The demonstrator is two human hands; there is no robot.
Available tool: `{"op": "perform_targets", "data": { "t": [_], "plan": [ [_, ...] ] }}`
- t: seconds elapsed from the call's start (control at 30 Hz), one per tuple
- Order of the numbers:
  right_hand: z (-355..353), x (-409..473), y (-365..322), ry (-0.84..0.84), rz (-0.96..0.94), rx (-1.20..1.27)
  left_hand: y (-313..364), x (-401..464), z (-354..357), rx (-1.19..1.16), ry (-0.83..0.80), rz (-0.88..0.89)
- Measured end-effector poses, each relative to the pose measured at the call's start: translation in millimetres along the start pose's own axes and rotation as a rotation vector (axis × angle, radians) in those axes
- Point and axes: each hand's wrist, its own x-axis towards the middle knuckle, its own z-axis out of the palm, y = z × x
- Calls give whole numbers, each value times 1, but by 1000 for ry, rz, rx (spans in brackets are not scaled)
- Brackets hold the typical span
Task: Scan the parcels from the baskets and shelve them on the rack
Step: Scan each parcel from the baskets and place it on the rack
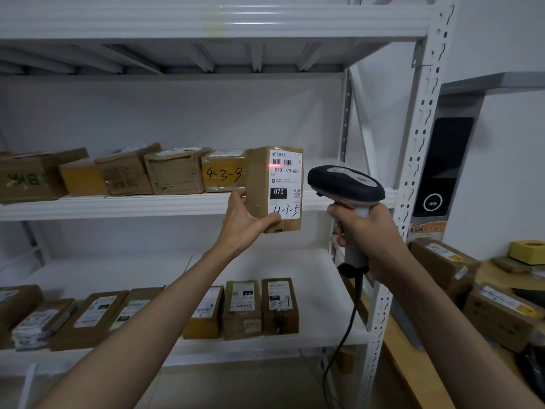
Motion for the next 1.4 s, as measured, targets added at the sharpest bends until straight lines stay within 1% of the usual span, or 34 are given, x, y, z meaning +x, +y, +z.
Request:
{"op": "perform_targets", "data": {
  "t": [0.13, 0.3, 0.4, 0.53, 0.63, 0.73, 0.83, 1.0, 1.17, 1.23, 1.4],
  "plan": [
    [-1, 5, -6, -12, -31, 67, 22, 7, 6, -170, -18, -69],
    [6, 23, -5, -16, -18, 154, 58, 26, 17, -364, -22, -245],
    [13, 38, -5, -34, 5, 169, 72, 40, 23, -438, -9, -298],
    [25, 57, -2, -75, 32, 253, 75, 53, 23, -471, -45, -355],
    [34, 69, 4, -83, 60, 298, 71, 61, 18, -458, -58, -419],
    [44, 78, 12, -94, 86, 329, 65, 68, 14, -401, -84, -431],
    [53, 83, 17, -102, 99, 346, 58, 71, 11, -368, -69, -427],
    [68, 89, 22, -121, 128, 364, 38, 76, 8, -108, 42, -350],
    [70, 88, 23, -120, 137, 356, 29, 78, 4, -49, 135, -272],
    [66, 81, 28, -118, 143, 318, 25, 73, 4, -16, 139, -240],
    [43, 41, 47, -82, 215, 217, 16, 44, 15, 46, 88, -146]
  ]
}}
